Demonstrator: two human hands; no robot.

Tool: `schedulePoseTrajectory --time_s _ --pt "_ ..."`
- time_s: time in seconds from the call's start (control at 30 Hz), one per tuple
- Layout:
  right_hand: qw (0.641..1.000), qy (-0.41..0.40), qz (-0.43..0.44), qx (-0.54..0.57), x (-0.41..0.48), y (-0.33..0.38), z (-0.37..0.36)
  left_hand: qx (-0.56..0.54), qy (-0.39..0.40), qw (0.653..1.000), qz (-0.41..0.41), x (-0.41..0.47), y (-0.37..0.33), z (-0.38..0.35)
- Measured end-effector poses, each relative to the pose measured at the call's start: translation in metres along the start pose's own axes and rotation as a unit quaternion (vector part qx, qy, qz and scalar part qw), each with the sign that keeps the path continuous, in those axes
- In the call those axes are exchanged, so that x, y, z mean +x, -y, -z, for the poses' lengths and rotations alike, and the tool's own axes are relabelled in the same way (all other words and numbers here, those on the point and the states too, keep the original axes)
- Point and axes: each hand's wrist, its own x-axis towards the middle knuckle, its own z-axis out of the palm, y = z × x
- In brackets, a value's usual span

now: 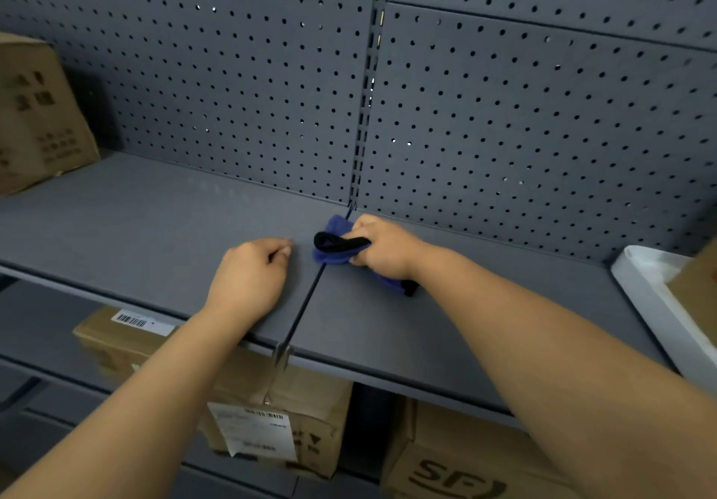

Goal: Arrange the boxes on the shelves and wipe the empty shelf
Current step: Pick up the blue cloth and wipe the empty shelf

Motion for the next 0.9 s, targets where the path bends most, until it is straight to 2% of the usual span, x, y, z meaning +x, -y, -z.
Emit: schedulePoseTrajectory --time_s 0.3,0.5,0.57,0.63,0.73,0.8,0.83,0.9 --pt "0.998 0.048 0.029 0.018 -0.071 0.033 -0.024 -0.109 0.018 0.994 0.001 -0.028 -0.001 0.012" --pt "0.997 0.043 0.005 0.058 -0.111 0.044 -0.020 -0.205 0.078 0.974 -0.050 -0.047 -0.011 0.022" --pt "0.996 0.001 -0.011 0.087 -0.123 0.045 -0.011 -0.256 0.102 0.959 -0.064 -0.053 -0.020 0.025" --pt "0.985 -0.059 -0.022 0.160 -0.136 0.047 0.000 -0.313 0.117 0.940 -0.074 -0.058 -0.032 0.026" --pt "0.959 -0.145 -0.020 0.241 -0.154 0.054 0.015 -0.353 0.059 0.930 -0.081 -0.059 -0.049 0.023" --pt "0.941 -0.212 -0.017 0.263 -0.164 0.058 0.023 -0.351 -0.003 0.934 -0.064 -0.060 -0.064 0.021" --pt "0.932 -0.247 -0.017 0.265 -0.168 0.060 0.026 -0.358 -0.010 0.932 -0.056 -0.063 -0.073 0.021" --pt "0.922 -0.315 -0.026 0.224 -0.177 0.062 0.031 -0.404 0.044 0.913 -0.040 -0.071 -0.093 0.020"
